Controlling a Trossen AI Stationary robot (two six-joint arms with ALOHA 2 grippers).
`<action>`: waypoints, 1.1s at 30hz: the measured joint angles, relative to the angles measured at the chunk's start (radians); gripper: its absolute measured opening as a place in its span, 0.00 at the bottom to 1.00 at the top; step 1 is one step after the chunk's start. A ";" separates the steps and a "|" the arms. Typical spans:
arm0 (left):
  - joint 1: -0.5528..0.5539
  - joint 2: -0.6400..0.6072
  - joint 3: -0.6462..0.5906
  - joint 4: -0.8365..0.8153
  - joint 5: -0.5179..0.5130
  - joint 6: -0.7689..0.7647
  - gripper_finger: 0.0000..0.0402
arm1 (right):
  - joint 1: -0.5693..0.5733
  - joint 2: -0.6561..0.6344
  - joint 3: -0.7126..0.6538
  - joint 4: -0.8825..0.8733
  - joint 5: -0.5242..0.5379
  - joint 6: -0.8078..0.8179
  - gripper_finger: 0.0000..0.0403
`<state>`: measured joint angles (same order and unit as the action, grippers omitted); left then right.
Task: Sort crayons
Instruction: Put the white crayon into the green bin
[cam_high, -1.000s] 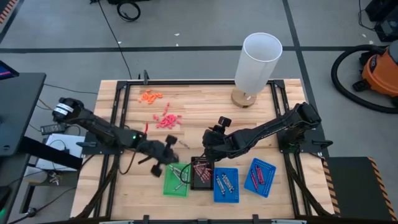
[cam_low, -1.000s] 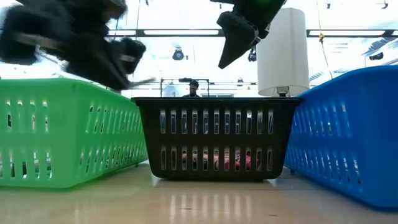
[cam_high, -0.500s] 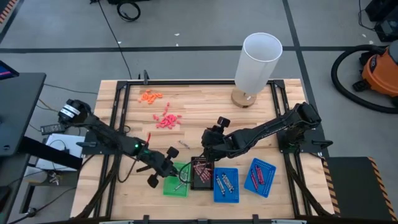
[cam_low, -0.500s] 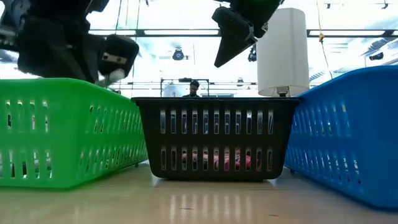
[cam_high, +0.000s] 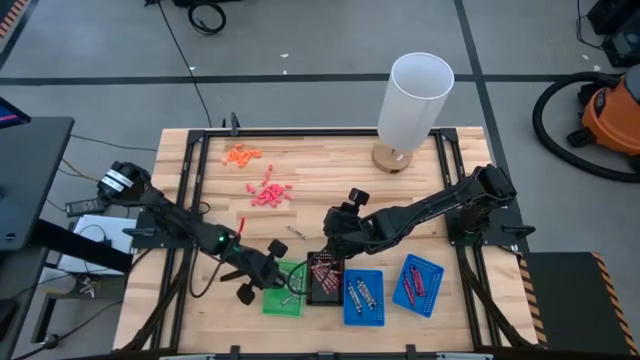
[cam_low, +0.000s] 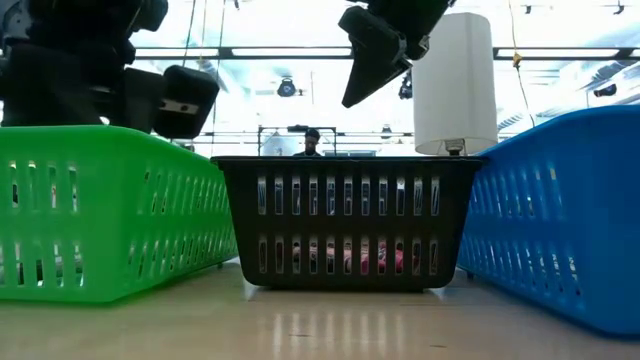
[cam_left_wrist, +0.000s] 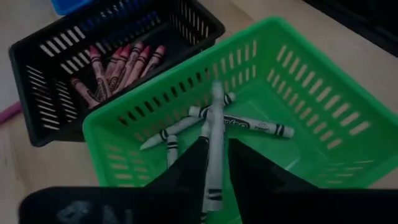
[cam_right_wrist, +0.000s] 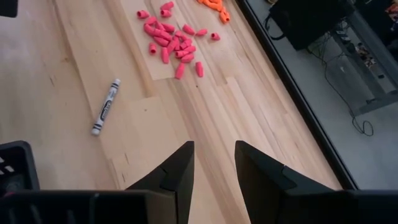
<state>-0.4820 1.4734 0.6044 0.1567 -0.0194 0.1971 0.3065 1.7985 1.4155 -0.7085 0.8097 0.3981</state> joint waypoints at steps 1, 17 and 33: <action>0.000 0.000 0.000 0.002 -0.007 0.000 0.21 | 0.000 0.000 0.000 0.000 0.000 0.000 0.31; 0.066 -0.167 0.000 -0.096 -0.233 0.087 0.31 | 0.000 0.000 0.000 0.000 -0.002 -0.008 0.31; 0.378 -0.136 0.000 -0.154 -0.017 0.180 0.31 | 0.000 0.000 0.000 0.000 -0.002 -0.021 0.31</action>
<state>-0.1040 1.3371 0.6048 0.0029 -0.0361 0.3769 0.3065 1.7985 1.4155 -0.7086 0.8082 0.3773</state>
